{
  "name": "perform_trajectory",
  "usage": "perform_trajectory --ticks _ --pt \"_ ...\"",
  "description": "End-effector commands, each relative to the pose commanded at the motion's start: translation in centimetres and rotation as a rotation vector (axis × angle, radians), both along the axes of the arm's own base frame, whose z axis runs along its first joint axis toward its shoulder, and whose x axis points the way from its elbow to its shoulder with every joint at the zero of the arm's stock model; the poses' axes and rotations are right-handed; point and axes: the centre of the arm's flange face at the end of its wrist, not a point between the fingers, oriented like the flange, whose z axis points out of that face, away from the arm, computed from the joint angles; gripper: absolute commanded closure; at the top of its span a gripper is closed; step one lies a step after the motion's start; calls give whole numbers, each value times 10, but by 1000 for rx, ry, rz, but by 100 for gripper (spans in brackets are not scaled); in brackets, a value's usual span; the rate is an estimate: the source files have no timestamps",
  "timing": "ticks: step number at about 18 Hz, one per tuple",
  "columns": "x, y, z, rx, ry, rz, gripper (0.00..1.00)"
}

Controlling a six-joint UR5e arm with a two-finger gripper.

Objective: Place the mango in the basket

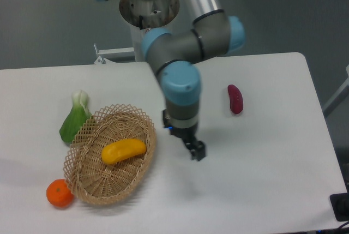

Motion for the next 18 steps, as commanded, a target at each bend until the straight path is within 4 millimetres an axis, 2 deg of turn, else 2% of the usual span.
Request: perform_trajectory --ticks 3,8,10,18 --pt "-42 -16 3 9 15 34 0" --pt "-101 -32 6 19 34 92 0" --pt "-122 -41 14 21 15 115 0" --pt "-175 -73 16 36 5 134 0"
